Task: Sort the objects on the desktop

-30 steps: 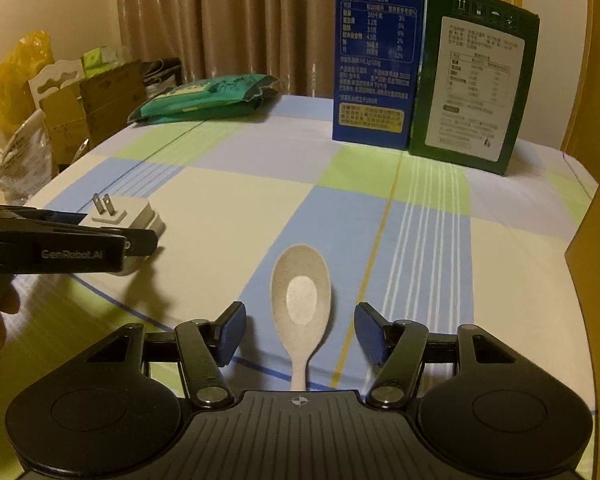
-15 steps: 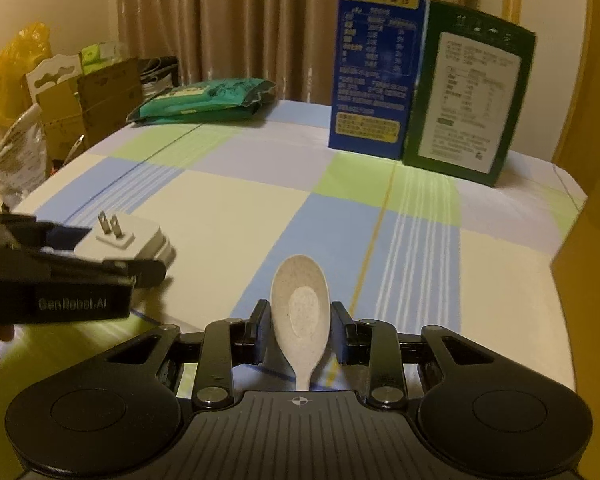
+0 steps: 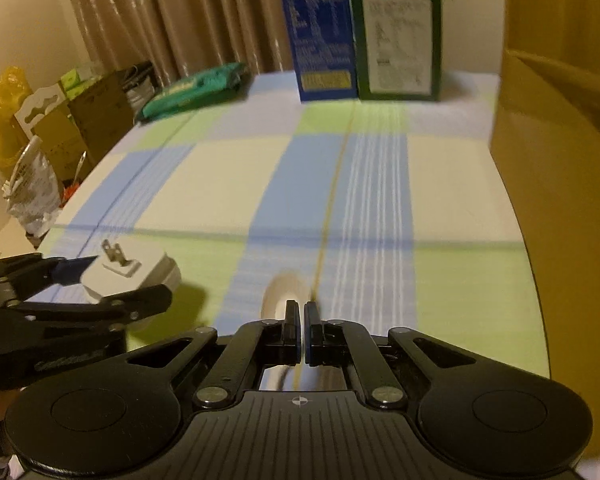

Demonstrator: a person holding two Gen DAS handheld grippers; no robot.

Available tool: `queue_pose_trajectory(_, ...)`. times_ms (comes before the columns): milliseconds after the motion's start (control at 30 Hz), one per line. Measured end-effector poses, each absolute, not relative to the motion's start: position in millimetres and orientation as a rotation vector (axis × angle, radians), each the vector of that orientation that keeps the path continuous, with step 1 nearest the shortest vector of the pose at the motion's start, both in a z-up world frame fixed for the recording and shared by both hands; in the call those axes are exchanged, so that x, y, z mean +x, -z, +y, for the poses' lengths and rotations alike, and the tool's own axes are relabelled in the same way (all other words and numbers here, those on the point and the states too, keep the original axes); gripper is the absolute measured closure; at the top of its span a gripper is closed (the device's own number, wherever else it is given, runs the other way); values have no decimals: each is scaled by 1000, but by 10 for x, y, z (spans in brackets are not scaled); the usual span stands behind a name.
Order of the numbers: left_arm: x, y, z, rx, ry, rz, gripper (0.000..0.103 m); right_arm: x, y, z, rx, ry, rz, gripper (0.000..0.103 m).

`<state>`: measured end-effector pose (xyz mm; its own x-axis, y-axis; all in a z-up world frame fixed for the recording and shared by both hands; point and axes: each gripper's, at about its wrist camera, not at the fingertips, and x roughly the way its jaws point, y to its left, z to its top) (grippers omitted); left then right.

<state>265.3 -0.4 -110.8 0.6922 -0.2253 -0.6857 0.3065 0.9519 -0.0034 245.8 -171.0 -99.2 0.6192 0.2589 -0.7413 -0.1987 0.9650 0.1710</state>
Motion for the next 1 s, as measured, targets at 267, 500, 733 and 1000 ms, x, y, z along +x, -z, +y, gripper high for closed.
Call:
queue_pose_trajectory(267,1948,1130,1,55,318,758,40,2028,1099,-1780,93,-261,855,101)
queue_pose_trajectory(500,1843,1210,28,44,306,745,40,1988,1146,-1715,63,-246,791,38)
queue_pose_trajectory(733,1924,1227,28,43,288,739,41,2098,1271,-1669,34,-233,773,38)
queue_pose_trajectory(1000,1970,1297,-34,84,280,777,35,2213,1395,-1506,-49,-252,752,38)
